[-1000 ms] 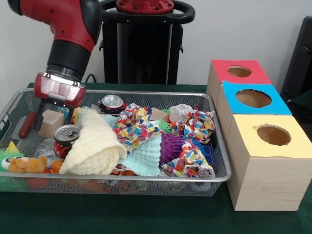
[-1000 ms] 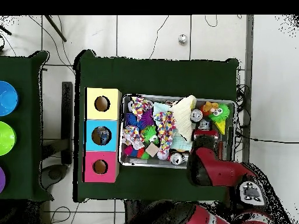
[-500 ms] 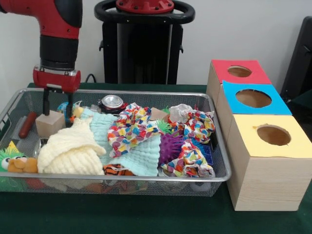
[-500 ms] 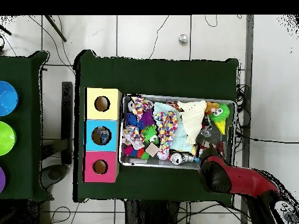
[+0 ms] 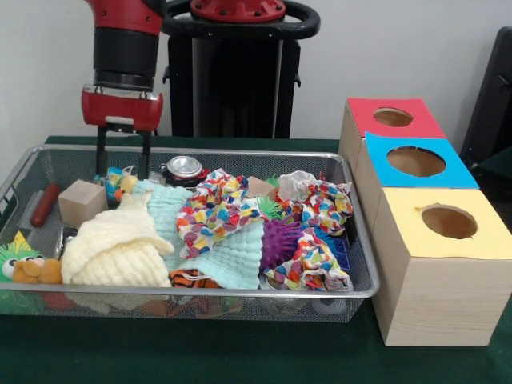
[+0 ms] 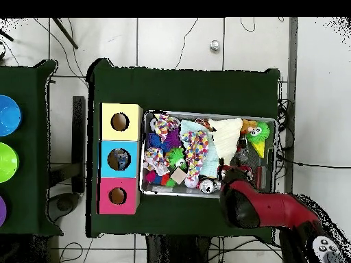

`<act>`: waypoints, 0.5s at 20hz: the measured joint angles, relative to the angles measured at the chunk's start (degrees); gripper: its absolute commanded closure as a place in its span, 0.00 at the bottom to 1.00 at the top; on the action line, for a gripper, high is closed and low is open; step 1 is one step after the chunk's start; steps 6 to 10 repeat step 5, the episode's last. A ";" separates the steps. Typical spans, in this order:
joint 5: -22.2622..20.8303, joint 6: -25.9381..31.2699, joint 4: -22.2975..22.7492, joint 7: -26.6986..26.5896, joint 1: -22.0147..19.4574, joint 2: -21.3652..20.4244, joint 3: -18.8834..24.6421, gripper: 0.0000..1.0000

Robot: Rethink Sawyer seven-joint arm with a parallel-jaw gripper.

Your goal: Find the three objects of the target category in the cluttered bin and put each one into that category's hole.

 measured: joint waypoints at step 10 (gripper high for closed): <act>1.17 0.45 0.40 0.00 -0.74 -3.33 4.07 0.00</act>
